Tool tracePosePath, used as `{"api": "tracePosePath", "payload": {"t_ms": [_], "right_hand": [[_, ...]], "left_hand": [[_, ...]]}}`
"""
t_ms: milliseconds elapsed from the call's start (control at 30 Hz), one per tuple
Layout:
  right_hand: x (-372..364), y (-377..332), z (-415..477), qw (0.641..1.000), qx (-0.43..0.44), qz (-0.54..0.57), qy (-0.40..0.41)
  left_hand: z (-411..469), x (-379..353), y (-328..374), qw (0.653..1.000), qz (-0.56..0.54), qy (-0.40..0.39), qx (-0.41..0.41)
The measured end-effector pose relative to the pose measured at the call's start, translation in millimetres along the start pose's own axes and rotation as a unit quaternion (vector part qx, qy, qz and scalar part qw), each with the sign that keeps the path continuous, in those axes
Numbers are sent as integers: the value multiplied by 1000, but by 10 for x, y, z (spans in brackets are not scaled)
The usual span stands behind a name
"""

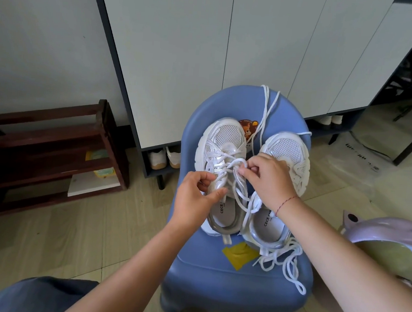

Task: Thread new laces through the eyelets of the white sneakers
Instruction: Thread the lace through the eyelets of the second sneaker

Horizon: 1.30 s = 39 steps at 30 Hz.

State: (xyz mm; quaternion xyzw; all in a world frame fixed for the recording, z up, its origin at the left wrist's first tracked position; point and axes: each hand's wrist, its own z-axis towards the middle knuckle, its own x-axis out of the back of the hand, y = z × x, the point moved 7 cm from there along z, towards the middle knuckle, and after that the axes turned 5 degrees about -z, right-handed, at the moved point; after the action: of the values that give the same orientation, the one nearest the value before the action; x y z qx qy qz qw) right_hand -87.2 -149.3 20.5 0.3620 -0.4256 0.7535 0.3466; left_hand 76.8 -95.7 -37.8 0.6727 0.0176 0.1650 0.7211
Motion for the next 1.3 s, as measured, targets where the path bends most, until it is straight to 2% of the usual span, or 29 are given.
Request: {"api": "tracePosePath", "payload": {"t_ms": [133,267,400,500,633,767,833,933,1000,1167,1300], "right_hand": [[131,-11,132,999,9,-2,40],[269,47,218,995,-30,51,82],[73,40,12,999,-25,44,8],[-11,60,-61,999,-28,42,-5],[110,60,61,998,-34,33,33],[430,148,258,986,-81,97,109],[405,129,235,986,-80,111,90],[154,96,65,994,-68,79,1],[32,92,-49,995,-63,72,-24],[96,31,10,997,-51,62,17],[421,168,243,979,-116,142,87]], "left_hand": [[-5,1,13,1000,0,-2,-3],[-4,15,0,1000,2,-2,-2],[1,4,5,1000,3,-3,-3],[-1,-2,19,1000,1,-2,-2],[-18,5,25,1000,-9,-2,3],[-19,11,19,1000,-11,-3,6],[-16,13,13,1000,-10,-2,7],[-13,1,14,1000,-10,-4,5],[-9,-4,15,1000,-12,-5,5],[-9,6,13,1000,-6,-2,0],[-5,13,-2,1000,-5,-2,0]]}}
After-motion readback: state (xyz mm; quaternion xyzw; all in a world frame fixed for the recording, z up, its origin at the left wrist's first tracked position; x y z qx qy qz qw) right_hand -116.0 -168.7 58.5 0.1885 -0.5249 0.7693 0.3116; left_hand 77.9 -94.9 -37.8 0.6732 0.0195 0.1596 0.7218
